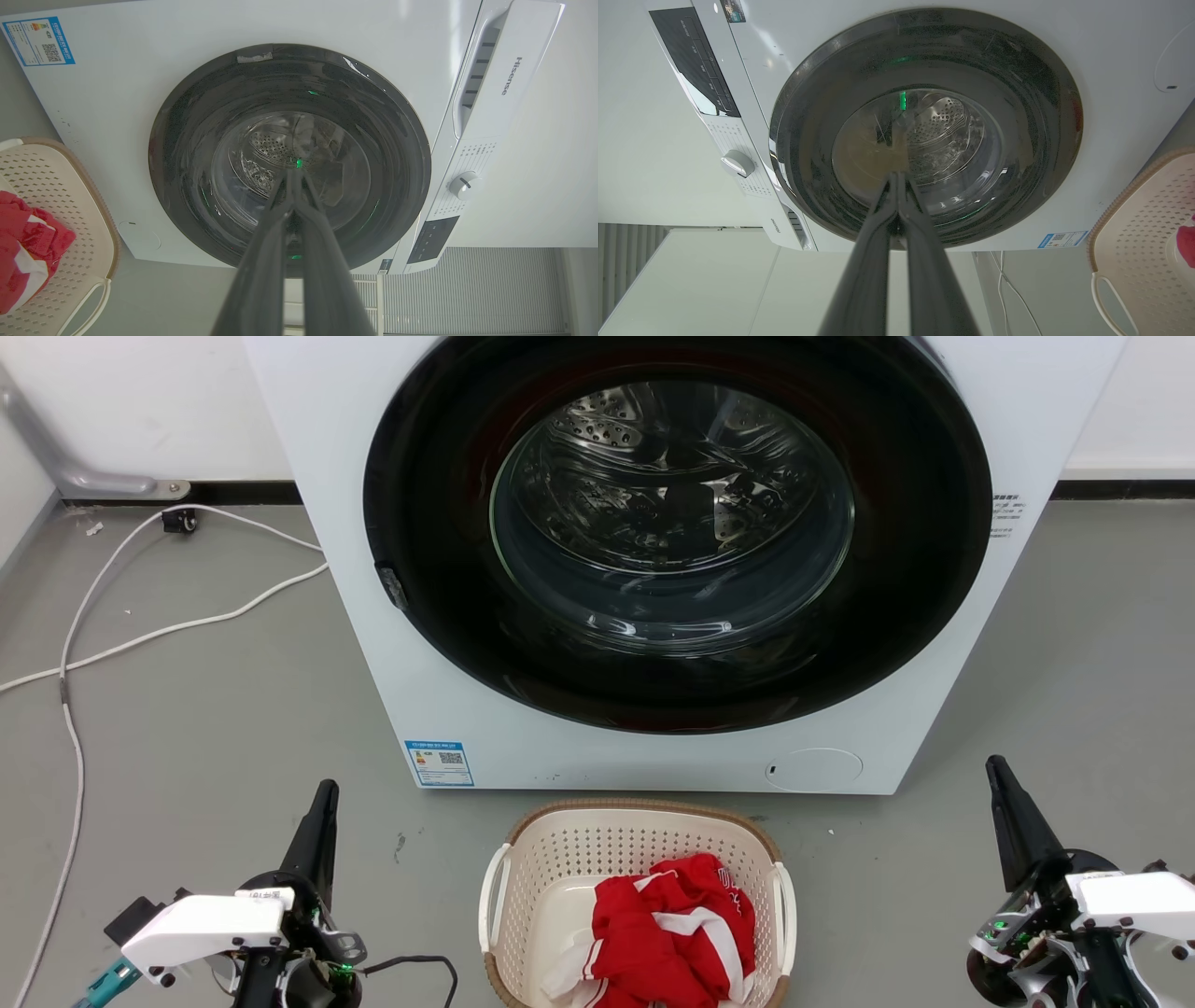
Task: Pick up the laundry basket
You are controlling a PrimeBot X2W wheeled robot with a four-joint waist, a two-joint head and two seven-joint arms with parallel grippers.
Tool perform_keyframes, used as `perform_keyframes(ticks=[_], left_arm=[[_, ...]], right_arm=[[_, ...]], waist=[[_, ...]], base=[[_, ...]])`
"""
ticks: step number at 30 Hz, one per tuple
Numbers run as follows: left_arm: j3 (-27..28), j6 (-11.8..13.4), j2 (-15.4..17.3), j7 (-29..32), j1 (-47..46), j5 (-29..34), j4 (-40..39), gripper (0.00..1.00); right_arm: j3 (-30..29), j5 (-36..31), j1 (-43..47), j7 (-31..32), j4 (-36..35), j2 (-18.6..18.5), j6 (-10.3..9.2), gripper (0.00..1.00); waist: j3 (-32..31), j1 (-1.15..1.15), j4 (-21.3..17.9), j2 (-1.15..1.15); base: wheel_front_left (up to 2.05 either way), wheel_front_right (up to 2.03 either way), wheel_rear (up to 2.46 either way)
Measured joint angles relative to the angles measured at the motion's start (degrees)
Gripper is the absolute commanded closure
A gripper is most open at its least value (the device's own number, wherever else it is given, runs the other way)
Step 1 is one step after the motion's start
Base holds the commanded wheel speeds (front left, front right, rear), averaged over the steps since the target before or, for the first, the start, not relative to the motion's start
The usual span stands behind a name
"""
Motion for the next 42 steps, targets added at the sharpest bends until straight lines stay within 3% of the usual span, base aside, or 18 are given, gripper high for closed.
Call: perform_keyframes(ticks=[24, 25, 34, 42], left_arm=[[0.6, 0.0, -0.5, 0.4, 0.0, 0.4, 0.0, 1.0], [0.5, 0.0, -0.6, 0.4, 0.1, 0.4, 0.3, 0.0], [-1.2, 0.0, -1.1, -1.2, 1.8, 0.9, 1.1, 0.0], [-2.5, 0.0, -1.1, -3.3, 1.8, 6.2, -0.9, 0.0]], right_arm=[[-0.4, -0.3, -0.1, 0.3, 0.1, 0.3, 0.0, 1.0], [-0.4, -0.3, 0.1, 0.2, 0.3, 0.3, 0.0, 0.0], [0.8, -1.0, 2.2, -1.5, 1.1, 0.6, -0.01, 0.0], [1.0, -8.1, 2.4, -3.5, 0.0, 0.6, -0.01, 0.0]], waist=[[0.0, 0.0, 0.0, 0.0], [0.0, 0.0, 0.0, 0.0], [0.0, 0.0, 0.0, 0.0], [-0.1, 0.0, 0.0, 0.0]], base=[[0.0, 0.0, 0.0], [0.0, 0.0, 0.0], [0.0, 0.0, 0.0], [0.0, 0.0, 0.0]])
